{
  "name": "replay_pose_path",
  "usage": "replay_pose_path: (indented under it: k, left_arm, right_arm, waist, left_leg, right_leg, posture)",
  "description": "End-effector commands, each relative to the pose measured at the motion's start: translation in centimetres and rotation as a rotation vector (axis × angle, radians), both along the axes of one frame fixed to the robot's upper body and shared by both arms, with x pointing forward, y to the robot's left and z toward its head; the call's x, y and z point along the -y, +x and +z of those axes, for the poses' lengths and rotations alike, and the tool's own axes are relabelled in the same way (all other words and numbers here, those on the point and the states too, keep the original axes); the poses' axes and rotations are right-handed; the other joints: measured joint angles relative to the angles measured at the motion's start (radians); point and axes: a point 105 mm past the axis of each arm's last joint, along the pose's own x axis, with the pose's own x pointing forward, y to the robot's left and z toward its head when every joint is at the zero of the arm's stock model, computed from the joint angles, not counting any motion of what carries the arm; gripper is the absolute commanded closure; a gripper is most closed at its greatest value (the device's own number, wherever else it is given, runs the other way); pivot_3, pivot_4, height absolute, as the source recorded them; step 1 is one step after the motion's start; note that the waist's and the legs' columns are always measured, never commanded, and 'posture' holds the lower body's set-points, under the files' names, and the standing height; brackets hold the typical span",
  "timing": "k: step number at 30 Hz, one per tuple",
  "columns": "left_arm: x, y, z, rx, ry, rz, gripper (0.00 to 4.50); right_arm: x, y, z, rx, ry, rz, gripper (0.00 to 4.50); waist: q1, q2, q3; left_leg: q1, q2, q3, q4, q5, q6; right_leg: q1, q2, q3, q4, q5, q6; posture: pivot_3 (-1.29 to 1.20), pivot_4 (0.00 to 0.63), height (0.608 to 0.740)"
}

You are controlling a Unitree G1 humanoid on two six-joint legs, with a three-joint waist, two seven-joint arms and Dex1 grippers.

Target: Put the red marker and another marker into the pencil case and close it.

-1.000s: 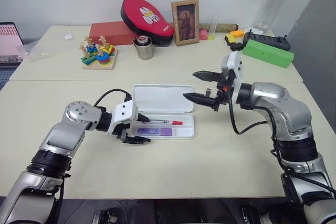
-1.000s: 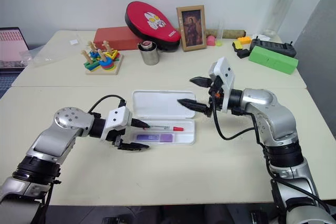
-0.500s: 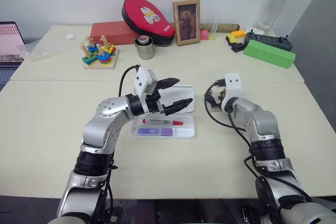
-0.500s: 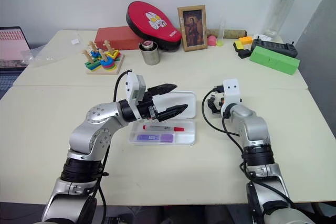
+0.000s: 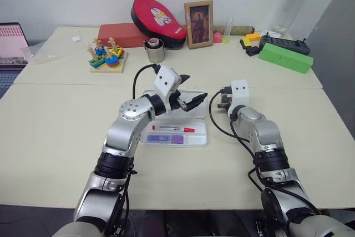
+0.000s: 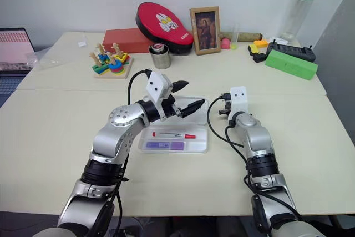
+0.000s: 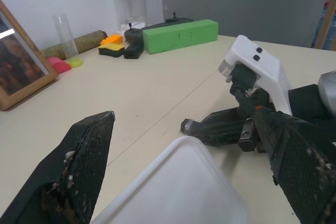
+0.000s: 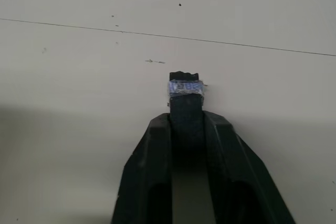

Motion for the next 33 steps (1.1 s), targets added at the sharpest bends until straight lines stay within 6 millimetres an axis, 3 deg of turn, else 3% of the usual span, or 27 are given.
replay_pose_path:
  k: [1,7,9,10,13,18,22,30,33]
  left_arm:
    - [0.2,-0.2,2.1,0.071,-0.034,-0.016,0.0]
    - [-0.5,-2.4,1.6,0.052,0.003,-0.144,0.0]
    - [-1.3,-3.8,1.3,0.033,0.026,-0.211,0.0]
    - [-1.9,-4.9,0.9,0.014,0.052,-0.265,0.0]
    - [-3.5,-6.4,0.2,-0.025,0.118,-0.326,0.0]
    - [-6.0,-7.3,-0.7,-0.067,0.219,-0.327,0.0]
    - [-7.4,-7.6,-0.8,-0.089,0.261,-0.301,0.0]
    - [-7.5,-7.9,-0.7,-0.096,0.243,-0.283,0.0]
    - [-7.4,-7.9,-0.7,-0.097,0.234,-0.277,0.0]
  right_arm:
    - [1.2,0.5,2.2,0.101,0.002,0.002,4.2]
    - [0.3,-0.6,7.6,0.327,0.022,0.315,4.21]
    - [-0.8,-2.6,8.8,0.342,0.036,0.534,4.21]
    - [-1.7,-4.7,8.8,0.311,0.017,0.72,4.21]
    - [-3.3,-9.5,7.1,0.183,-0.066,1.063,4.21]
    - [-5.4,-12.4,4.8,0.067,-0.14,1.254,4.21]
    - [-6.4,-12.2,3.0,0.032,-0.221,1.259,4.21]
    - [-7.0,-11.5,1.0,-0.021,-0.309,1.263,4.21]
    - [-7.0,-11.4,0.8,-0.02,-0.316,1.264,3.32]
  waist:
    - [0.001,0.0,0.0]
    - [0.0,0.0,0.0]
    - [-0.006,0.0,0.0]
    - [-0.008,0.001,0.0]
    - [-0.008,0.001,0.001]
    - [-0.012,0.001,0.001]
    - [-0.014,0.0,0.001]
    - [-0.008,0.0,0.001]
    - [-0.004,0.0,0.001]
  left_leg:
    - [0.0,0.0,0.0,0.0,0.0,0.0]
    - [0.0,0.0,0.0,-0.001,0.0,0.0]
    - [0.0,0.0,0.0,-0.002,0.0,0.0]
    - [0.0,0.0,0.0,-0.002,0.0,0.0]
    - [0.0,0.0,0.0,-0.002,0.0,0.0]
    - [0.002,0.001,-0.001,-0.001,0.0,0.0]
    - [0.002,0.0,-0.001,0.0,0.0,0.0]
    - [0.001,0.0,-0.001,0.0,0.0,0.0]
    - [0.001,0.001,-0.001,0.0,0.0,0.0]
  right_leg:
    - [0.0,0.0,0.0,0.0,0.0,0.0]
    - [0.0,0.0,0.0,-0.001,0.0,0.0]
    - [0.0,0.0,0.0,-0.001,0.0,0.0]
    - [0.0,0.0,0.0,-0.001,0.0,0.0]
    - [0.001,0.0,-0.001,-0.002,-0.001,-0.001]
    - [0.002,0.0,-0.002,-0.002,-0.004,0.003]
    - [0.002,0.0,-0.001,-0.002,-0.003,0.005]
    - [0.001,0.0,-0.001,-0.003,-0.003,0.005]
    - [0.001,0.0,-0.001,-0.002,-0.003,0.005]
  posture:
    - [0.0,0.15,0.74]
    - [0.0,0.15,0.74]
    - [0.0,0.15,0.74]
    - [0.0,0.15,0.74]
    - [0.0,0.15,0.74]
    - [0.0,0.15,0.74]
    - [0.0,0.15,0.74]
    - [0.0,0.15,0.74]
    - [0.0,0.15,0.74]
